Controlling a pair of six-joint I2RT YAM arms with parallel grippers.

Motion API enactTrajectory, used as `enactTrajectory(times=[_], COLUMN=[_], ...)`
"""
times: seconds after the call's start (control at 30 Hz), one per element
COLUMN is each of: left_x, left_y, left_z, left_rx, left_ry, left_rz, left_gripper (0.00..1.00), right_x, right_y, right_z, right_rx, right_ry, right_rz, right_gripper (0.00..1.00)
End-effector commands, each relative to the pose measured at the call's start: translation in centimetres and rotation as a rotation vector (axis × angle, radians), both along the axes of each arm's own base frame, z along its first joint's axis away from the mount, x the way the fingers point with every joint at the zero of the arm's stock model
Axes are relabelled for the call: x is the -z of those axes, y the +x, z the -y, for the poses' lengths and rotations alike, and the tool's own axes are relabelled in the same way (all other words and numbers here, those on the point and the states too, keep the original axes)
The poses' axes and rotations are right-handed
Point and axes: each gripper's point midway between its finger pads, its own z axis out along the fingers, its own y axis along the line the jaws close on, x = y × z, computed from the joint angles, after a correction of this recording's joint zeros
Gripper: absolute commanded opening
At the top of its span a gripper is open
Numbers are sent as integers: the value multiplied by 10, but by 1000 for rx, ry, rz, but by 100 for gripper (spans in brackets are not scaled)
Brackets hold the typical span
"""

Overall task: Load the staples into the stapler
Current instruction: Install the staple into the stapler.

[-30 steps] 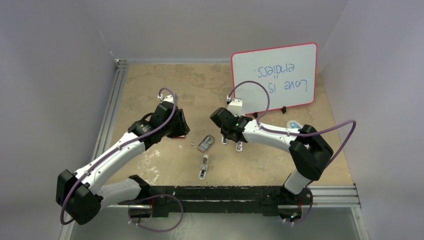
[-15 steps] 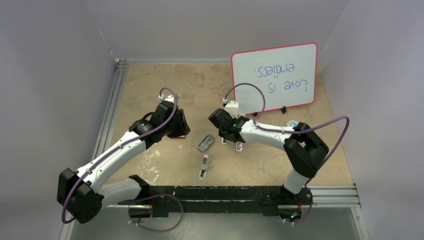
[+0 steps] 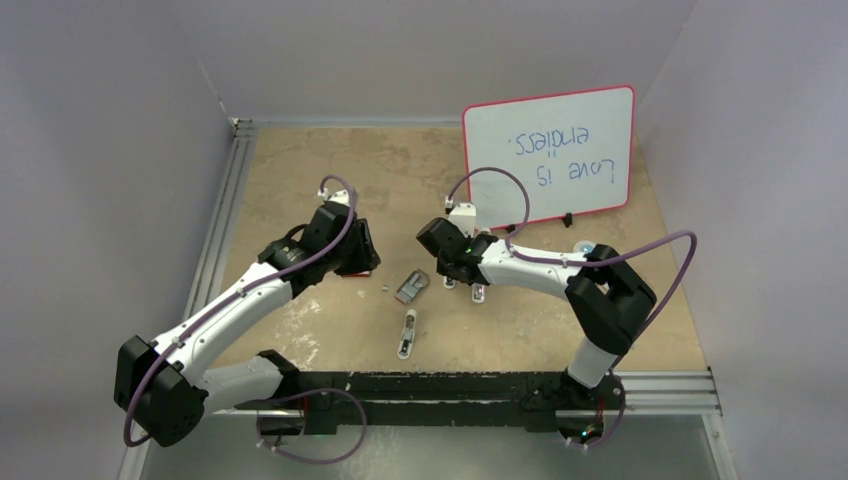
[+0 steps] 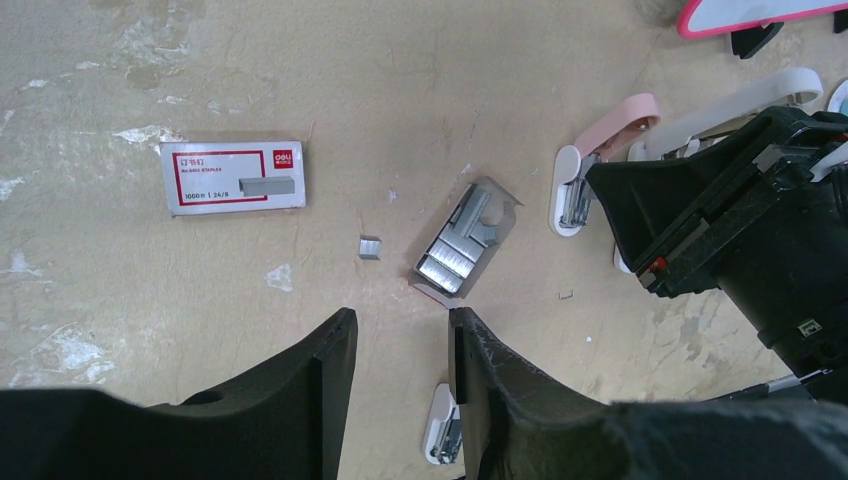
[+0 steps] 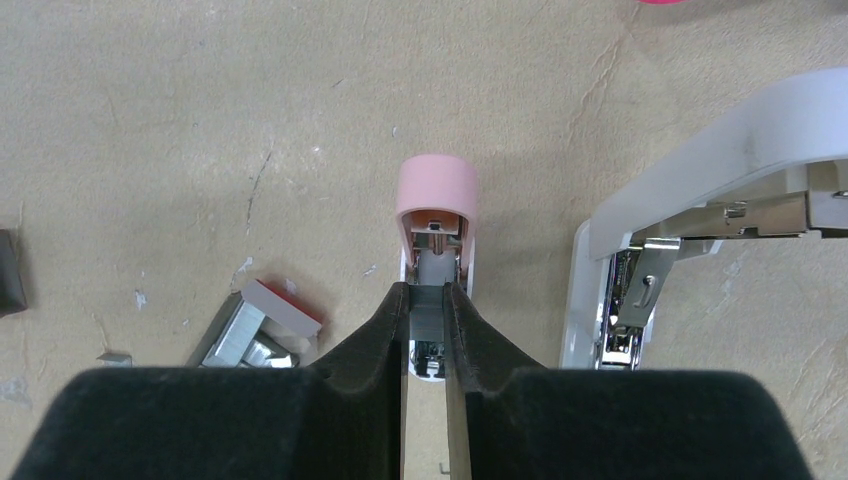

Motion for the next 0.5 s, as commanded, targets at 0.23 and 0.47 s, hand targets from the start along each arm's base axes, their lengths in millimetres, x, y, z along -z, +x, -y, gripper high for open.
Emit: enactTrajectory(times=[0.23,0.47], left_x=[-2,-1], left_y=[7,7], left_z=[2,2], left_rx=[11,11], left_ry=[-12,-11], left_rz=[31,29], left_gripper=[38,38], right_x=[2,6], right_y=[0,-2], right_z=[2,5], right_rx=[12,19], right_ry=[1,-7], right_rz=[2,-9], right_gripper=[13,13])
